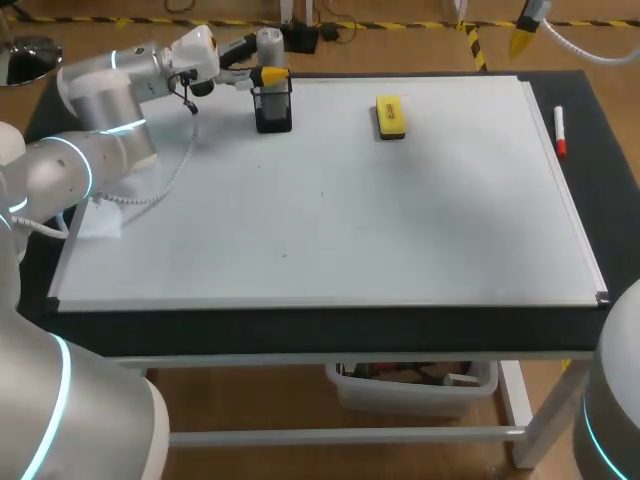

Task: Pick up the inspection probe, press it on each red-marked spot on the whiteboard one by one, put down the probe, pick up the eraser, and wipe off all the red marks.

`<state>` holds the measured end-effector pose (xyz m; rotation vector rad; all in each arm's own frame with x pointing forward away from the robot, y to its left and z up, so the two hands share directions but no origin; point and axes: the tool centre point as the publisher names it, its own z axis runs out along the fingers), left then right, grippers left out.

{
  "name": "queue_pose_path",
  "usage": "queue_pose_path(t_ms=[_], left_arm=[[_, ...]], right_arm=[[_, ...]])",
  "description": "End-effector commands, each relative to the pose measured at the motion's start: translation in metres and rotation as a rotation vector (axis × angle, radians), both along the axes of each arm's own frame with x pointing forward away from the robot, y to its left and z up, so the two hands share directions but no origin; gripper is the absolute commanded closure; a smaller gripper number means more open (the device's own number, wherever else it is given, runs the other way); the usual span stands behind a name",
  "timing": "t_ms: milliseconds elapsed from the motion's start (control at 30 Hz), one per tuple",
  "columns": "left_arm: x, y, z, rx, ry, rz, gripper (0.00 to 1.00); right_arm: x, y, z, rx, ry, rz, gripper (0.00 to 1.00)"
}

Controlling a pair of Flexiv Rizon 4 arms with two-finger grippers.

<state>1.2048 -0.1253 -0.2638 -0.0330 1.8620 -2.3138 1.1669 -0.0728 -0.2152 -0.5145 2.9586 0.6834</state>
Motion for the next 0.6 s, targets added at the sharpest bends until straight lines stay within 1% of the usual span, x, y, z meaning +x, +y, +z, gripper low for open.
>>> queue_pose_path(t_ms=[33,67,100,133,167,200,233,267,300,367,600], left_arm=[[0.005,0.006,0.009,0.063,-0.044,-0.173,0.00],[0.005,0.008,0.011,0.085,-0.034,-0.149,0.00],[0.005,0.010,0.013,0.114,-0.036,-0.124,0.00],[0.004,0.012,0.016,0.124,-0.041,-0.113,0.00],[0.003,0.015,0.018,0.151,-0.021,-0.079,0.00],[0.003,0.018,0.021,0.175,-0.029,-0.047,0.00],[0.001,0.021,0.024,0.209,-0.033,-0.016,0.00],[0.000,0.024,0.025,0.252,-0.016,0.026,0.00],[-0.001,0.028,0.027,0.267,-0.032,0.044,0.00],[-0.006,0.036,0.031,0.317,-0.037,0.100,0.00],[-0.024,0.062,0.045,0.422,-0.059,0.233,0.00]], right_arm=[[0.002,-0.001,0.001,-0.005,0.005,0.004,0.00],[0.002,-0.001,0.001,-0.005,0.005,0.004,0.00],[0.002,-0.001,0.001,-0.005,0.005,0.004,0.00],[0.002,-0.001,0.001,-0.005,0.005,0.004,0.00],[0.002,-0.001,0.001,-0.005,0.005,0.004,0.00],[0.002,-0.001,0.001,-0.005,0.005,0.004,0.00],[0.002,-0.001,0.001,-0.005,0.005,0.004,0.00],[0.002,-0.001,0.001,-0.005,0.005,0.004,0.00],[0.002,-0.001,0.001,-0.005,0.005,0.004,0.00],[0.002,-0.001,0.001,-0.005,0.005,0.004,0.00],[0.002,-0.001,0.001,-0.005,0.005,0.004,0.00]])
